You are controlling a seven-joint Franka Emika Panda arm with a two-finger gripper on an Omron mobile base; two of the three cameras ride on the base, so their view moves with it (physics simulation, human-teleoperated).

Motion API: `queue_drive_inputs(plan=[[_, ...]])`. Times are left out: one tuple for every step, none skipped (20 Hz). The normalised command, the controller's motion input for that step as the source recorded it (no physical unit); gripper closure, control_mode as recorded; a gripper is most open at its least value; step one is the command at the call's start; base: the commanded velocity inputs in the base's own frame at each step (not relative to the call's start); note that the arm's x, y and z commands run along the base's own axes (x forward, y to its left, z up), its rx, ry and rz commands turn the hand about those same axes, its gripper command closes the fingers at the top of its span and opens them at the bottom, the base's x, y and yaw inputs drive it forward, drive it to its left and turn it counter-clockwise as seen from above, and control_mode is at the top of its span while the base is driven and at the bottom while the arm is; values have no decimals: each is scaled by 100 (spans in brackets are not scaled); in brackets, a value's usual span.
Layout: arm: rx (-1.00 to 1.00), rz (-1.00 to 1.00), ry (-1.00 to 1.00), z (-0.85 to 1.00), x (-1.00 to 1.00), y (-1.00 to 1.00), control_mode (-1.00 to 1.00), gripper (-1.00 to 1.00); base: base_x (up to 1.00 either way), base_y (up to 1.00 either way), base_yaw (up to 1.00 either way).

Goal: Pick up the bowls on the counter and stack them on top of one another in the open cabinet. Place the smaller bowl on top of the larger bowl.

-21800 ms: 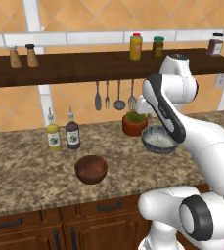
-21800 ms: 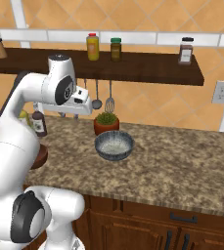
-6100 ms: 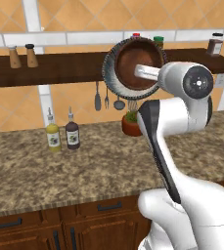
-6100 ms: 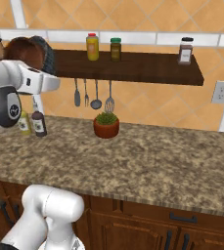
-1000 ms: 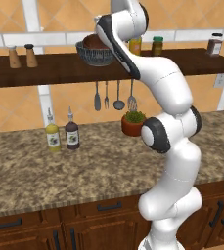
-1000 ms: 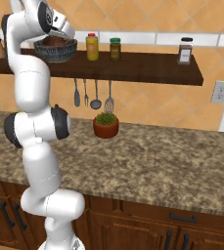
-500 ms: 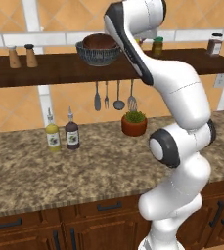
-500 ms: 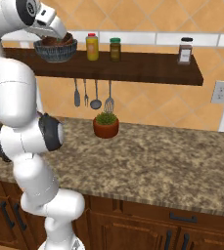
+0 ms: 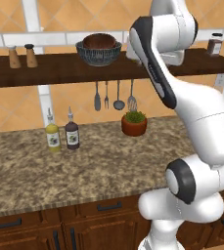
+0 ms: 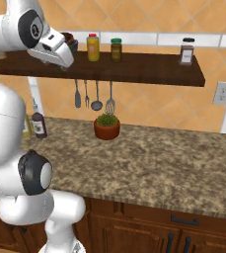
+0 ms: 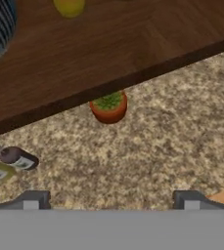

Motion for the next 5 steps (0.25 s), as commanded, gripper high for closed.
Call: queue_drive_inputs(plan=[[0,-2,15,-57,-34,-18,-100,-100,0,0,0],[0,-2,16,-64,-28,-19,-100,-100,0,0,0],[0,0,13,-63,-19,-20,-100,-100,0,0,0],[-1,0,12,-56,-9,-11,-100,-100,0,0,0],[-1,0,10,-54,-5,-10,-100,-100,0,0,0]])
